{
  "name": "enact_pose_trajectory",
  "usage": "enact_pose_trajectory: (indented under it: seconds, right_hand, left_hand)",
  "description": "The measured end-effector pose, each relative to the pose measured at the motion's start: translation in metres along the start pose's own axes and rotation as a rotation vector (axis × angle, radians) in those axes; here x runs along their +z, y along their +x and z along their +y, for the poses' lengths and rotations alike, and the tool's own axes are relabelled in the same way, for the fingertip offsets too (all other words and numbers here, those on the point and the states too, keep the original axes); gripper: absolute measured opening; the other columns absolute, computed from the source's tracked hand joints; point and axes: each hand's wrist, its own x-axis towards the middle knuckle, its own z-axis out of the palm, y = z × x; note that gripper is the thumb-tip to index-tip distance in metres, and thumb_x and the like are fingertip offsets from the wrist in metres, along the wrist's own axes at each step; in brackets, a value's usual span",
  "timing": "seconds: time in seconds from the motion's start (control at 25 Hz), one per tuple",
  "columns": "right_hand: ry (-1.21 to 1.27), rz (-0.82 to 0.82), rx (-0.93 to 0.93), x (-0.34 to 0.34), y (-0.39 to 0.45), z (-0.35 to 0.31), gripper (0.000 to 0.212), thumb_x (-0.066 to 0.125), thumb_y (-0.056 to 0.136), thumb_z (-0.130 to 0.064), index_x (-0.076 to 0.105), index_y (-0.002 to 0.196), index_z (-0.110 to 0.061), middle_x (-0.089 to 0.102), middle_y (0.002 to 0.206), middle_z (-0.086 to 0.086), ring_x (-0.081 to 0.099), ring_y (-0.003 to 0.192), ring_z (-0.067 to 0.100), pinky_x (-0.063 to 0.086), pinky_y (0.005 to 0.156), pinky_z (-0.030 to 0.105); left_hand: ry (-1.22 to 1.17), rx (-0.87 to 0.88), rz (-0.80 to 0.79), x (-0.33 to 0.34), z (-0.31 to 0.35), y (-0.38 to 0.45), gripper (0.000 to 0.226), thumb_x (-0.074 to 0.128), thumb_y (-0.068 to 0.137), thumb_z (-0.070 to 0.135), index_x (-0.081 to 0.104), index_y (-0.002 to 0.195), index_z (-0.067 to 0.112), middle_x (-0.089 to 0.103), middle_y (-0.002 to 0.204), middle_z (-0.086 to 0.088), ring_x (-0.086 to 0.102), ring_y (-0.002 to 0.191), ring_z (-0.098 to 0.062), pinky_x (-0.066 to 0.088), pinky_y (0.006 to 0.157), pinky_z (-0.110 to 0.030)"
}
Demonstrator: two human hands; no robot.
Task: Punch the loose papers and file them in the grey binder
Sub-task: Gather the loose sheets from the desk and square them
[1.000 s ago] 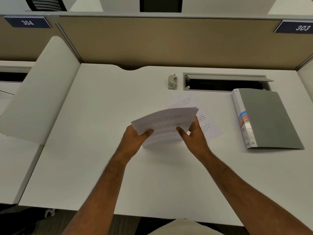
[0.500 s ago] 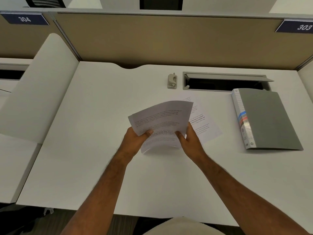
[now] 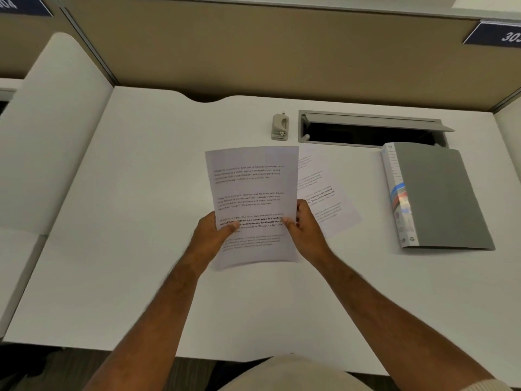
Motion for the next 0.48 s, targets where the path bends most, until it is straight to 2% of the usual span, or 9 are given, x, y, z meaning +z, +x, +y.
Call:
enact_pose_trajectory:
  seconds: [0.2,0.32,0.48]
  right_hand:
    - [0.018,-0.058,0.120,-0.001,0.011,0.025,0.034,0.061,0.099,-0.013,0.049,0.131,-0.019,0.066,0.124,-0.005,0.065,0.109,0.005,0.057,0.089,0.024]
    - [-0.030,-0.104,0.132,-0.006,0.013,0.034,0.040,0.061,0.098,-0.006,0.052,0.135,-0.015,0.064,0.124,-0.004,0.061,0.108,0.000,0.052,0.088,0.012]
    - [-0.133,-0.147,0.107,-0.029,0.019,0.047,0.035,0.065,0.093,0.000,0.062,0.125,-0.014,0.065,0.123,-0.005,0.060,0.107,-0.006,0.047,0.091,0.012]
  left_hand:
    - [0.050,-0.043,0.005,0.003,-0.013,0.004,0.033,0.075,0.094,0.026,0.066,0.125,0.026,0.076,0.112,0.009,0.074,0.099,-0.012,0.060,0.079,-0.027]
    - [0.068,-0.065,0.024,0.002,-0.024,0.005,0.036,0.072,0.096,0.024,0.062,0.130,0.028,0.074,0.114,0.010,0.072,0.099,-0.010,0.058,0.075,-0.022]
    - [0.069,-0.093,0.070,-0.005,-0.037,0.009,0.039,0.071,0.097,0.022,0.059,0.133,0.027,0.072,0.114,0.010,0.071,0.100,-0.009,0.057,0.073,-0.019]
